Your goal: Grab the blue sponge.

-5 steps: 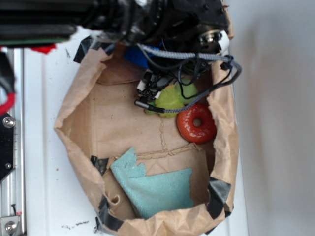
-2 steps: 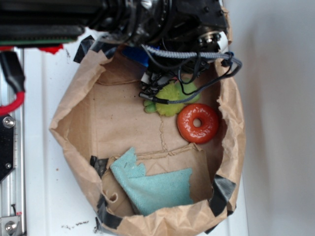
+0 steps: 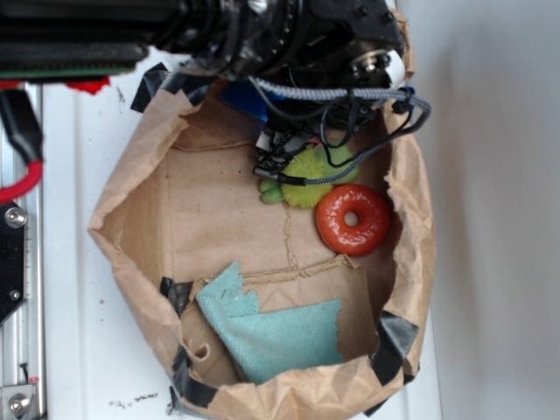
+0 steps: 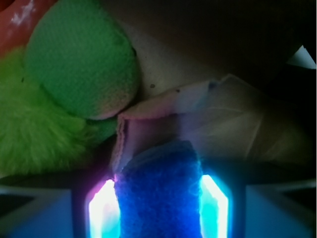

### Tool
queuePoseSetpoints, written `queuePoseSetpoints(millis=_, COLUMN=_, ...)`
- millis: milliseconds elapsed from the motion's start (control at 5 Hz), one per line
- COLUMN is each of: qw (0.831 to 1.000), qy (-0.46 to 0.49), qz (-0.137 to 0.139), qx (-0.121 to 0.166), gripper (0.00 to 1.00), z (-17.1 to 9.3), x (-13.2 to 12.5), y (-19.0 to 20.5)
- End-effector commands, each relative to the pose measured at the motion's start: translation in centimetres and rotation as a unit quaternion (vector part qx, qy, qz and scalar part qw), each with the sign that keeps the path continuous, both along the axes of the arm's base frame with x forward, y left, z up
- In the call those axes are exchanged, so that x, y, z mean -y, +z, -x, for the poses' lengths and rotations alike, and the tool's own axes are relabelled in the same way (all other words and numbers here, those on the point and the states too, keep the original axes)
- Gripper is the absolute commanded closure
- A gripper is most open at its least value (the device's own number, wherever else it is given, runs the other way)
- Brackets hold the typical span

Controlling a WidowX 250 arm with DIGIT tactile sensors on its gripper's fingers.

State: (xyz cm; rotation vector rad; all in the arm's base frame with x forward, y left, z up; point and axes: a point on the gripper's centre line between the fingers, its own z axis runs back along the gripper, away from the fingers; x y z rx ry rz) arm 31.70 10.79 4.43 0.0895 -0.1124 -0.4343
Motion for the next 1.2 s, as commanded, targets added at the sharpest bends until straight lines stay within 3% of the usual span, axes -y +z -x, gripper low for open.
queuePoseSetpoints(millis=0, qw=0.994, qy=-0.001, qz=0.061, qx=0.087, gripper=1.00, z=1.0, x=3.4, y=12.2)
queuePoseSetpoints(millis=400, qw=0.996, qy=-0.018, qz=0.040, qx=0.077, gripper=1.00, z=2.1, x=8.8, y=14.6)
queuePoseSetpoints(millis=600, qw=0.995, qy=0.010, qz=0.045, qx=0.084, gripper=1.00, z=2.5, x=10.4, y=16.2)
queuePoseSetpoints(millis=800, qw=0.992, qy=0.046, qz=0.066, qx=0.092, gripper=1.00, z=2.2, x=11.5, y=17.6)
queuePoseSetpoints(millis=1000, qw=0.996, qy=0.061, qz=-0.003, qx=0.069, gripper=0.65, z=2.3, x=12.6, y=18.0)
